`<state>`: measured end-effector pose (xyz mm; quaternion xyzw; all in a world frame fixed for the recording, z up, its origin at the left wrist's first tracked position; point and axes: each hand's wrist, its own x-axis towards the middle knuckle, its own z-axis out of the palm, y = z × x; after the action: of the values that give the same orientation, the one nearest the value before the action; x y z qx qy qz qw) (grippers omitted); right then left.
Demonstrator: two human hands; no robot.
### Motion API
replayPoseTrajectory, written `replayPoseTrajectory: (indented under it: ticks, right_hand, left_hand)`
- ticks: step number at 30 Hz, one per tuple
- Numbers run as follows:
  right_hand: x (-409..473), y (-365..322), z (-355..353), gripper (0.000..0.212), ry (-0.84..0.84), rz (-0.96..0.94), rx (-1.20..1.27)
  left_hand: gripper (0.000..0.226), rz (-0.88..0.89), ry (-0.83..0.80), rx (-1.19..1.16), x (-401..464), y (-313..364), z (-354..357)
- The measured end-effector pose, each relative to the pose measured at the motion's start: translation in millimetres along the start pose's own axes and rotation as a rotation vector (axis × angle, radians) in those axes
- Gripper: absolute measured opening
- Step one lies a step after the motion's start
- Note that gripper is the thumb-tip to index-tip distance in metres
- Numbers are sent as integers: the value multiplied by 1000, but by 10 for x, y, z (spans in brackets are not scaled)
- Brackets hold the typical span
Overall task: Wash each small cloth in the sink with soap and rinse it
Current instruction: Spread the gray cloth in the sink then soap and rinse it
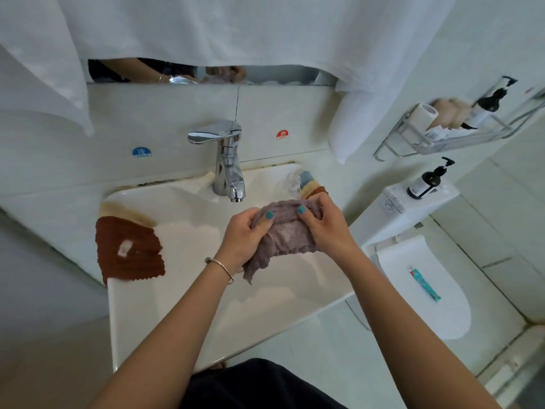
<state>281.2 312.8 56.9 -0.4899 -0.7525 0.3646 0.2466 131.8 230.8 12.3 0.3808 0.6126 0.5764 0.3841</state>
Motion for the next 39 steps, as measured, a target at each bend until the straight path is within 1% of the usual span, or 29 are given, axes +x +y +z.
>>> replayPoseTrajectory:
  ticks: [1,3,5,7,9,11,12,14,15,16,18,20,21,23,24,25,26,28,29,31,32,33,35,36,38,39]
  right_hand:
    - [18,40,4,14,-2,-1,-38]
    - [1,69,87,11,15,2,-131]
    - [-79,54,231,16,44,14,-202]
    - [-228,-70,422,22,64,5,-205]
    - [-392,-203,603,28,89,-48,-175]
    - [-428,-247,666,32,101,-84,-199]
    - [-372,-225,651,32,94,-44,-196]
    - [-188,-159,579,33,124,109,-53]
    - [-136,-148,553,33,159,163,21]
    - [-139,-155,555,33,177,169,65]
    - [-249,-224,587,36,147,44,33]
    - [-341,-261,591,39,81,-69,-54]
    - [-280,-245,581,39,93,-40,-57]
    - [-117,-199,575,39,157,100,48]
    - [-85,-215,593,39,167,136,72]
    - [-110,-232,619,38,157,107,55]
    - [-167,-254,643,38,134,39,12]
    - [-219,-247,654,40,61,-54,-43]
    - [-174,-230,641,39,63,-21,-26]
    - [-102,-211,628,38,114,106,74]
    - [-110,-233,634,38,136,119,97]
    - [-157,-264,643,39,146,87,88]
    - [-238,-259,667,40,106,-10,50]
    - [-224,-243,654,40,98,-6,43]
    - [-142,-206,618,41,133,87,81]
    - [-126,-201,614,40,150,102,88]
  left_hand:
    - [19,-5,11,34,14,-26,10]
    - [20,-45,95,45,36,-64,87]
    - [23,-98,233,0,45,-86,222]
    - [29,-144,367,-23,81,-46,327]
    - [36,-165,429,-72,128,-17,364]
    - [40,-171,405,-131,108,-37,407]
    - [40,-152,369,-138,59,-47,454]
    - [34,-106,293,-164,-60,-26,564]
    - [33,-86,276,-171,-89,20,589]
    - [33,-69,286,-155,-75,58,586]
    - [36,-62,342,-155,24,70,509]
    - [36,-70,351,-130,50,30,456]
    - [34,-67,329,-107,9,38,476]
    - [31,-49,290,-144,-53,56,533]
    - [31,-48,298,-140,-28,45,532]
    - [32,-64,309,-122,16,43,497]
    - [33,-102,326,-119,67,21,455]
    - [37,-169,387,-177,66,5,423]
    - [37,-173,407,-186,30,4,449]
    - [30,-127,399,-201,-22,73,508]
    - [30,-113,403,-197,-1,94,504]
    - [33,-121,415,-186,40,100,471]
    - [41,-139,435,-196,68,87,418]
    - [40,-119,424,-207,42,79,429]
    - [33,-71,356,-185,-43,121,487]
    - [32,-66,338,-167,-42,131,504]
